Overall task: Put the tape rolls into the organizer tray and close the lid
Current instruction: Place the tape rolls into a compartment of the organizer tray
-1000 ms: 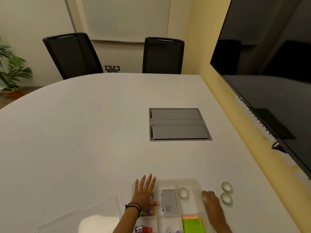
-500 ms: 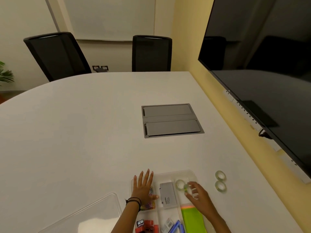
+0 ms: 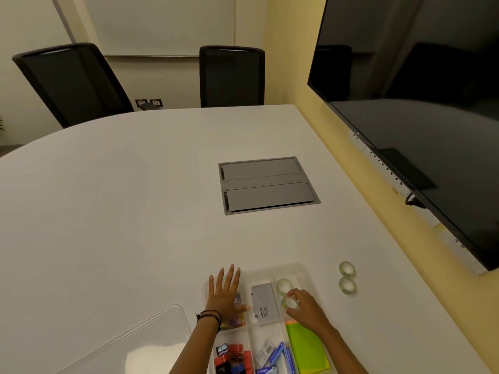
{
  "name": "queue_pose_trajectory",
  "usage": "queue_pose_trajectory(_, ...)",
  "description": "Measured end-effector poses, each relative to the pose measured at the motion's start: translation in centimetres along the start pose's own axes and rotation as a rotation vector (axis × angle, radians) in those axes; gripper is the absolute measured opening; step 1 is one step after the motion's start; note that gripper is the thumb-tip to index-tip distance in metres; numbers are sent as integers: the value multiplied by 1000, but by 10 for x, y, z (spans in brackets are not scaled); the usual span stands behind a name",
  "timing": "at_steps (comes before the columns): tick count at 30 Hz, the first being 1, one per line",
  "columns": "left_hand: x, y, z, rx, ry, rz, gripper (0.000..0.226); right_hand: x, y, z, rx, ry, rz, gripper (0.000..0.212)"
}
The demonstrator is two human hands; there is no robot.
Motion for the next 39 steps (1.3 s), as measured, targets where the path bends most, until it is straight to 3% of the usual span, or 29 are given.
queue_pose_trajectory(9, -4, -2, -6, -32, 95, -85, 151, 7, -4, -2, -53, -21, 29, 35)
queue_pose_trajectory(11, -6, -1, -11, -27, 212, -119, 136, 7, -6, -1, -53, -4, 57, 35)
queue_pose_trajectory(14, 15, 2, 0, -57, 178, -136, 111, 4, -10, 1, -59, 17, 105, 27)
queue_pose_trajectory(19, 14, -1, 0, -69, 215, -112, 110, -7, -10, 1, -80, 81, 207, 18)
queue_pose_trajectory(21, 11, -1, -2, -61, 224, -123, 111, -20, -8, 2, -85, 14, 299, 17)
queue_pose_trajectory(25, 14, 1, -1, -72, 203, -145, 112, -53, -19, 2, -56, -320, 477, 28)
queue_pose_trajectory(27, 14, 1, 0, -61, 178, -152, 111, -68, -32, 1, -23, -475, 408, 27)
queue_pose_trajectory(29, 15, 1, 0, -61, 176, -150, 111, -76, -51, 1, -3, -517, 259, 25)
queue_pose_trajectory(34, 13, 0, -1, -52, 197, -136, 111, -74, -87, -4, 72, -236, -44, 46)
queue_pose_trajectory(39, 14, -1, -1, -44, 215, -124, 109, -67, -89, -10, 77, -199, -227, 44)
Point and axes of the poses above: each hand's wrist, its own z-axis towards the middle knuckle, its own x-axis out of the palm, y = z × x, the point moved 2 cm from there along z, towards the middle knuckle, and after that the axes turned 1 degree about -z, right-handed, at the moved point
